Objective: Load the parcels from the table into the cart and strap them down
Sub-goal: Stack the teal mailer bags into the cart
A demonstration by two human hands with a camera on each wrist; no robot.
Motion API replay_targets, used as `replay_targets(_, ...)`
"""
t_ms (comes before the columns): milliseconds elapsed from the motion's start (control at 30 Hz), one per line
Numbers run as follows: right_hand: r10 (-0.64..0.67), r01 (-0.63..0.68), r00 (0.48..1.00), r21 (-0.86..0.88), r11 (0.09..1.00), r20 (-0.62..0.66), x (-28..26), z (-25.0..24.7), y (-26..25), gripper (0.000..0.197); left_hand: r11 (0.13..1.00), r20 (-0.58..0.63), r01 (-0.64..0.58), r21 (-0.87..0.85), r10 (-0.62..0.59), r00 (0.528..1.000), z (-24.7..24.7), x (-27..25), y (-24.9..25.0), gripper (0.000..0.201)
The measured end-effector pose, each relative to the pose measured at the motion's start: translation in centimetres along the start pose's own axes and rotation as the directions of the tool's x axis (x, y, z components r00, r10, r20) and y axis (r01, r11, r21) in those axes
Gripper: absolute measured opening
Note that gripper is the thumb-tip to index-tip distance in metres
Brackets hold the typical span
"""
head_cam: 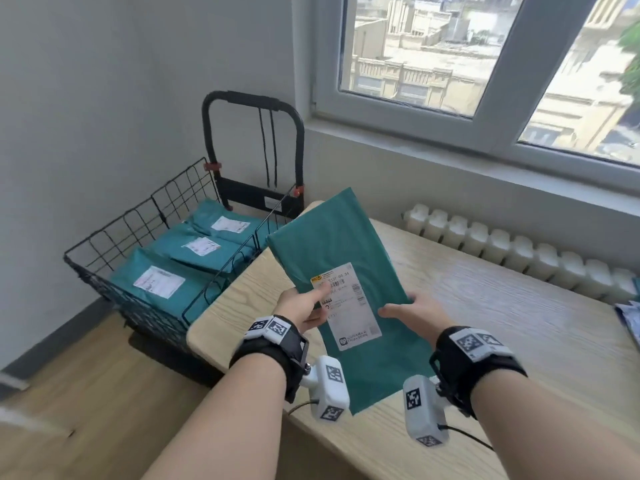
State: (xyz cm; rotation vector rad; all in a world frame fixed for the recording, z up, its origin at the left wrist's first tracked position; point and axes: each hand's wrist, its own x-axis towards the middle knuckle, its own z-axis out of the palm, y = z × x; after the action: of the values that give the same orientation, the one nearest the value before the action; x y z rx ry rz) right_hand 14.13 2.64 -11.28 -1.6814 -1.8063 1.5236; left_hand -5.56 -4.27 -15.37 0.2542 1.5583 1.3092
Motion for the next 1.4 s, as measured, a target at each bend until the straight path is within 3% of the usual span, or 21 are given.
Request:
replay_targets(133,-0.037,0.035,0.999,-0.037,0.999,-0.037,0.5,4.3,-1.8,0.019,0.998,-0.134,-0.049,-0.049,0.042,0.990,-5.3,0.2,1.4,0.019)
replay_targets(267,-0.063,0.051,0.995,-0.157,0.986,-0.071,0.9,7.4,-2.9,0.027,0.997,-0.291,-0.073,-0.031,0.061,0.955,-9.5,0.7,2.0,0.030)
replay_targets(433,-0.099,0.105,0.994,-0.245,0.964,0.036,1.5,10.3,-5.2,0.027,0.995,-0.404,-0.090,-0.044,0.065,0.913,-13.2,1.7,2.6,0.037)
replay_targets(733,-0.165,0.188,0.980,-0.224,0.956,0.115,7.3,15.4,-10.2,0.013,0.993,-0.448,-0.058,-0.101,0.006,0.894,-17.9,5.3,6.1,0.045)
replay_targets(967,-0.149,0.172,0.982,-0.222,0.960,0.115,14.8,19.1,-14.4,0.035,0.990,-0.399,0.038,-0.135,-0.089,0.913,-20.7,11.8,10.4,0.010)
replay_targets(1167,-0.125,0.155,0.981,-0.214,0.964,0.146,19.5,21.6,-17.6,0.025,0.977,-0.426,0.136,-0.165,-0.195,0.884,-22.8,16.5,12.1,0.019)
replay_targets(1267,-0.124,0.157,0.978,-0.206,0.966,0.165,20.6,23.1,-18.4,0.031,0.975,-0.468,0.161,-0.153,-0.215,0.857,-24.4,18.1,12.3,0.024)
replay_targets(1400,-0.115,0.142,0.985,-0.215,0.966,0.131,21.8,24.5,-19.4,0.045,0.968,-0.485,0.201,-0.148,-0.248,0.838,-26.2,19.9,13.0,0.015)
